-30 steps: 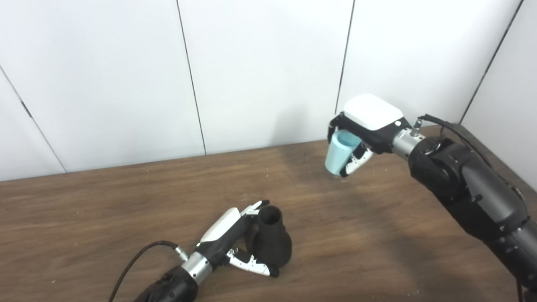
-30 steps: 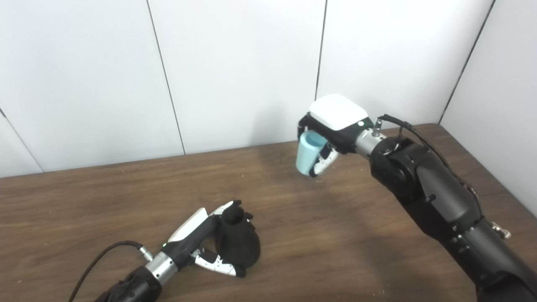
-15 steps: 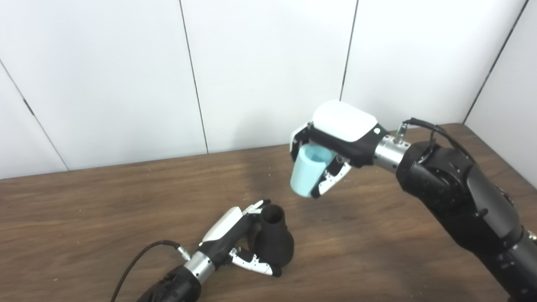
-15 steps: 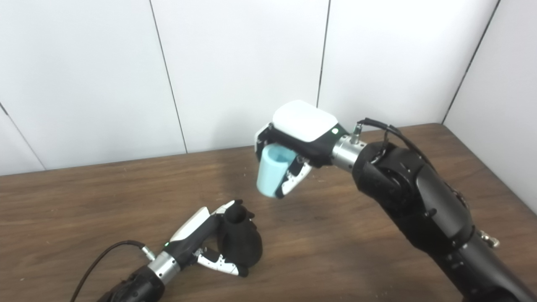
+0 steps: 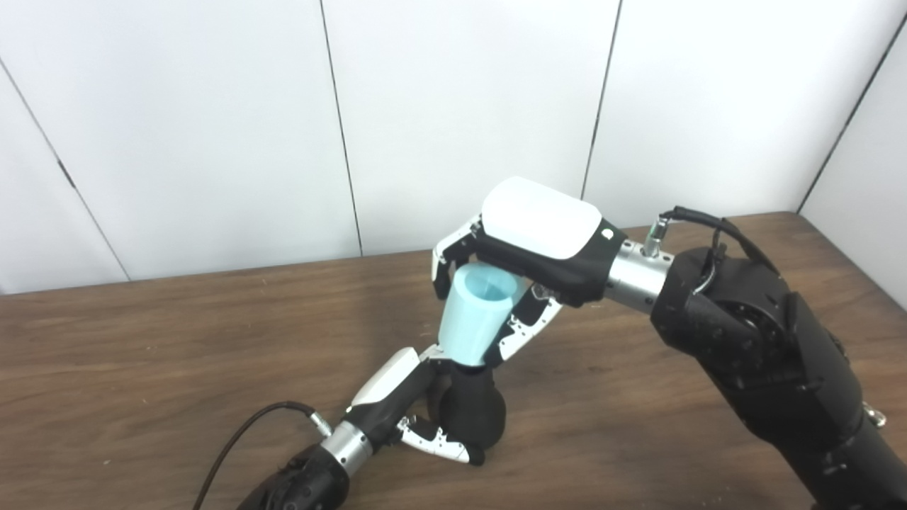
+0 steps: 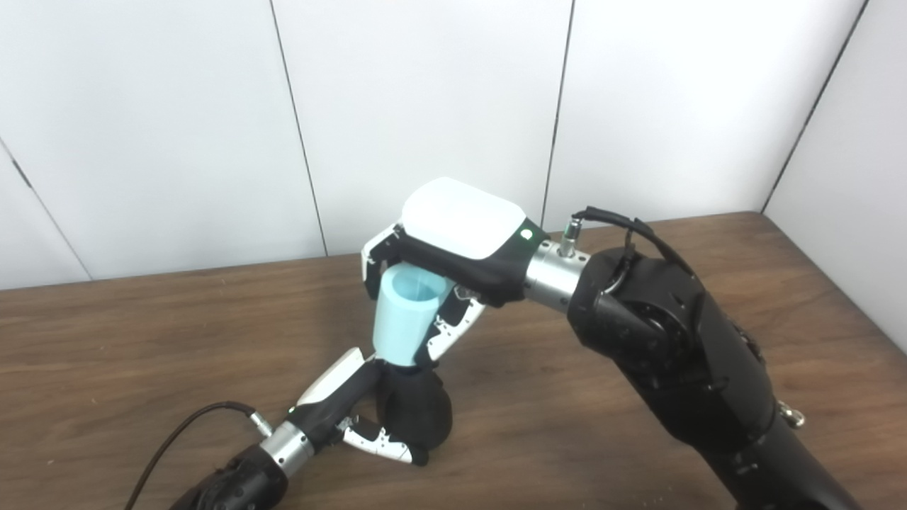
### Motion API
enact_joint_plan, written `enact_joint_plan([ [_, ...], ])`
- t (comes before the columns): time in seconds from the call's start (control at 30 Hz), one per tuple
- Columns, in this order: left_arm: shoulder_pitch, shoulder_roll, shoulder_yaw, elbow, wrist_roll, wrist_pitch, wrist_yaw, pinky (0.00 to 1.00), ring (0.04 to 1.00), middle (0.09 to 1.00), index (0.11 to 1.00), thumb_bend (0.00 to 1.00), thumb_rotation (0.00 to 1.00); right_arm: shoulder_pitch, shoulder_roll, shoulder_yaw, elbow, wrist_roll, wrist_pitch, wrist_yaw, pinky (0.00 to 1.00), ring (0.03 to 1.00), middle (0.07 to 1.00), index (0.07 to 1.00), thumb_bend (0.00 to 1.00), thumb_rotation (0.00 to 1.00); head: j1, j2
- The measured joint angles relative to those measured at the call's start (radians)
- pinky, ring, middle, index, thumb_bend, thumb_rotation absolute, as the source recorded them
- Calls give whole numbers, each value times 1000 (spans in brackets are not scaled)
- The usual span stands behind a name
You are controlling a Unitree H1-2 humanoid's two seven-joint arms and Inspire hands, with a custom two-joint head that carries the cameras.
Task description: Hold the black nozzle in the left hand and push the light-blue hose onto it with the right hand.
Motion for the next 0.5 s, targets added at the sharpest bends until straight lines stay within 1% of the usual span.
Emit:
enact_joint_plan([
  [0.17,0,0,-1,-1,0,1,0,1000,981,818,479,522,65,-9,17,0,-3,19,8,17,169,251,412,519,521,0,8,3],
  [0.3,3,0,-5,-10,1,16,1,1000,981,818,479,522,66,-12,20,1,-2,28,8,30,160,239,405,517,521,0,12,8],
  [0.5,3,0,-9,-12,1,20,6,1000,982,818,479,523,66,-24,21,3,1,31,5,42,161,235,401,516,521,0,12,12],
])
